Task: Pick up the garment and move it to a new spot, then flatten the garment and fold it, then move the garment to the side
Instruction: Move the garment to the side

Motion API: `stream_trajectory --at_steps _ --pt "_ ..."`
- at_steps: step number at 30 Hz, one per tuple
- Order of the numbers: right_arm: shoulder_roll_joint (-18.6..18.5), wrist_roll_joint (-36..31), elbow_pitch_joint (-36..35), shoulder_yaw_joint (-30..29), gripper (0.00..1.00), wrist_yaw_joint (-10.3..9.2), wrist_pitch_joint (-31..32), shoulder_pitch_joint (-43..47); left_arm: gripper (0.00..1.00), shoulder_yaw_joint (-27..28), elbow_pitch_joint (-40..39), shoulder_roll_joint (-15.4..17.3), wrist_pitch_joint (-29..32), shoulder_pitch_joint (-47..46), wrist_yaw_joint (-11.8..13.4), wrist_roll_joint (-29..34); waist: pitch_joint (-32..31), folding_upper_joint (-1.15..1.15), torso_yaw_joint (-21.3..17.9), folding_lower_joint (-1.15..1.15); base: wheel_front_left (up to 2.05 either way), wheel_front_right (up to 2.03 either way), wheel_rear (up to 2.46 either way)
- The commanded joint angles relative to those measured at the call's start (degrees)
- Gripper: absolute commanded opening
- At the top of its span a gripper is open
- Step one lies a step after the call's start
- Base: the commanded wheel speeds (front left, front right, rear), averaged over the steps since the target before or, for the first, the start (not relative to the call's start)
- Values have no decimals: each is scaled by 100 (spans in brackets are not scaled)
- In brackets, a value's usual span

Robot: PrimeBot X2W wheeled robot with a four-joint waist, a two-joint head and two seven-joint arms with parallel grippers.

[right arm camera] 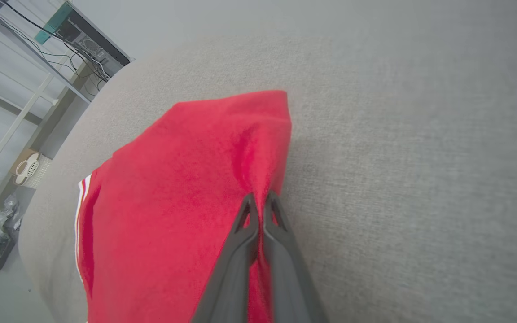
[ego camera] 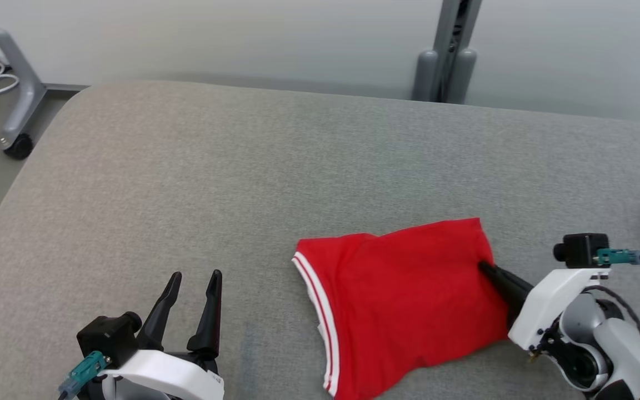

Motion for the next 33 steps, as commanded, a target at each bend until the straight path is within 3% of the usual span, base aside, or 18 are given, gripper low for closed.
stream_trajectory --at_steps 1,10,20,25,33 --pt "-121 35 -25 -38 0 0 -89 -50 100 3 -23 24 -23 -25 -10 13 -35 0 -127 0 0 0 0" --pt "-498 94 -192 -263 0 0 -215 55 100 22 -32 47 -23 17 33 -3 -166 0 -923 0 0 0 0" --pt "-591 -43 -361 -486 0 0 -120 146 100 79 -150 100 -32 27 125 18 -151 0 -1847 0 0 0 0" --pt "-513 -120 -447 -555 0 0 -27 79 100 80 -184 116 -22 -58 138 52 -75 0 -2050 0 0 0 0" --pt "-154 -244 -259 -697 0 0 -13 -282 100 65 -173 134 3 -125 144 51 -27 0 -2048 0 0 0 0"
